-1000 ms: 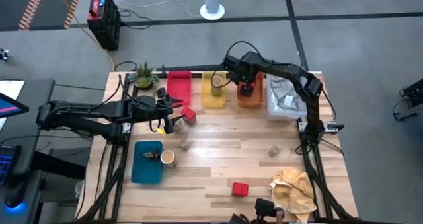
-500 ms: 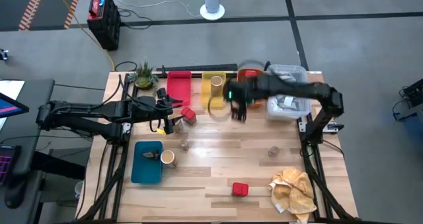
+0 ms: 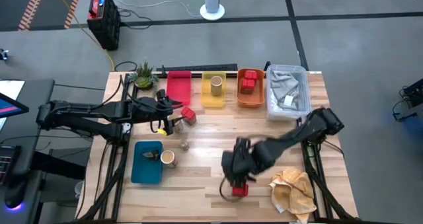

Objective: Sort spices by type
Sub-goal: Put the red seasoning can into the orange bin

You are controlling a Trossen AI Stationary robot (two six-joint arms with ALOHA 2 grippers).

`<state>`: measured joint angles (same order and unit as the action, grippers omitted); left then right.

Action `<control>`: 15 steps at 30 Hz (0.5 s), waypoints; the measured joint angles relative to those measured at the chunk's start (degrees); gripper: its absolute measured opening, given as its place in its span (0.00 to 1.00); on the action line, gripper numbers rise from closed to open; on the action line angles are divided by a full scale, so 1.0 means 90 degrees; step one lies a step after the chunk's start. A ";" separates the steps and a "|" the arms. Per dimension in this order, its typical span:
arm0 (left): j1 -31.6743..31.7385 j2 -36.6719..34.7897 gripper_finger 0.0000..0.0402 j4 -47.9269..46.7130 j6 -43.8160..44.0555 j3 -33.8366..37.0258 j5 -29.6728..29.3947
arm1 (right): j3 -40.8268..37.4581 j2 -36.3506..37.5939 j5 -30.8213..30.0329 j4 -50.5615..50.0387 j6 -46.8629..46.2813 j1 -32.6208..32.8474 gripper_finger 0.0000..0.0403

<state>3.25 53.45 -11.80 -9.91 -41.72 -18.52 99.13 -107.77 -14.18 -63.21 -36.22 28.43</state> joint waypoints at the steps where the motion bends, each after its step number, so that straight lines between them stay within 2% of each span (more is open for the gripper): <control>1: -0.0014 0.0000 0.69 0.0031 0.0000 -0.0002 0.0000 | 0.0000 -0.0103 0.0007 -0.0001 -0.0119 0.0111 0.77; 6: -0.0032 0.0000 0.69 0.0297 -0.0009 -0.0008 -0.0002 | 0.0000 -0.0452 0.0013 -0.0004 -0.0519 0.0469 0.78; 15: -0.0032 -0.0002 0.69 0.0234 -0.0187 -0.0087 -0.0003 | -0.0002 -0.0456 0.0110 0.0139 -0.1366 0.0824 0.80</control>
<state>2.96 53.43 -9.69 -11.59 -42.50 -18.55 99.11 -111.87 -13.19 -61.97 -48.52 35.85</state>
